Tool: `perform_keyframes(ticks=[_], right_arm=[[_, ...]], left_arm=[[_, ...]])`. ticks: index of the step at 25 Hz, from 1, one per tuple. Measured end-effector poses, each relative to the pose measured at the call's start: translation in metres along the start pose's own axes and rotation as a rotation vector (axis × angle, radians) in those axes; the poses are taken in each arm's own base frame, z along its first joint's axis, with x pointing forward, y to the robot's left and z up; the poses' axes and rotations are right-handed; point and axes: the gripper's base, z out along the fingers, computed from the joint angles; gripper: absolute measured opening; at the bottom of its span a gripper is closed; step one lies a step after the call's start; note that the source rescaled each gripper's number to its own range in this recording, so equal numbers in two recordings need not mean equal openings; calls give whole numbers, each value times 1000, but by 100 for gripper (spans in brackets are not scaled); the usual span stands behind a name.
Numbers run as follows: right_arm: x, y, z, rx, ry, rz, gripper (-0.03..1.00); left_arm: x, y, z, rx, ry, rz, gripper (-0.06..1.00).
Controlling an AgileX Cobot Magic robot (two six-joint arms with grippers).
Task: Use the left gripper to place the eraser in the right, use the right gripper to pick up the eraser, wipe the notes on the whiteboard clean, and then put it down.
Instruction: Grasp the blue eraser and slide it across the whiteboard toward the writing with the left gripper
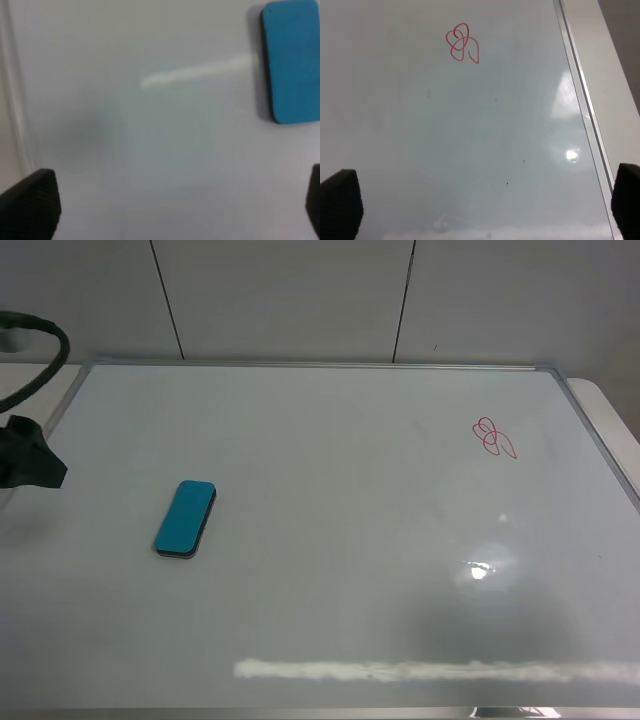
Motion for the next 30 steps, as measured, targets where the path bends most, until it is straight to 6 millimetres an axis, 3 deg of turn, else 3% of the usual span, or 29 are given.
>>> perform_keyframes(ticks=[3, 8, 9, 11, 13, 14, 16, 21, 30], right_arm=[[0, 0, 0, 0, 0, 0, 100], [0, 0, 0, 0, 0, 0, 100], [0, 0, 0, 0, 0, 0, 100], [0, 0, 0, 0, 0, 0, 100], [0, 0, 0, 0, 0, 0, 100], [0, 0, 0, 0, 0, 0, 100], [0, 0, 0, 0, 0, 0, 100], [0, 0, 0, 0, 0, 0, 100], [0, 0, 0, 0, 0, 0, 100]], left_arm=[[-20, -13, 33, 40, 97, 45, 100], [-36, -30, 59, 74, 143, 48, 97], [-38, -33, 67, 76, 166, 35, 90], [-40, -36, 82, 73, 193, -11, 66], [-40, -37, 95, 66, 221, -58, 27], [-40, -37, 101, 64, 224, -68, 15], [-41, -38, 111, 63, 223, -82, 5], [-39, -44, 127, 92, 250, -141, 1], [-44, -69, 129, 214, 257, -158, 0]])
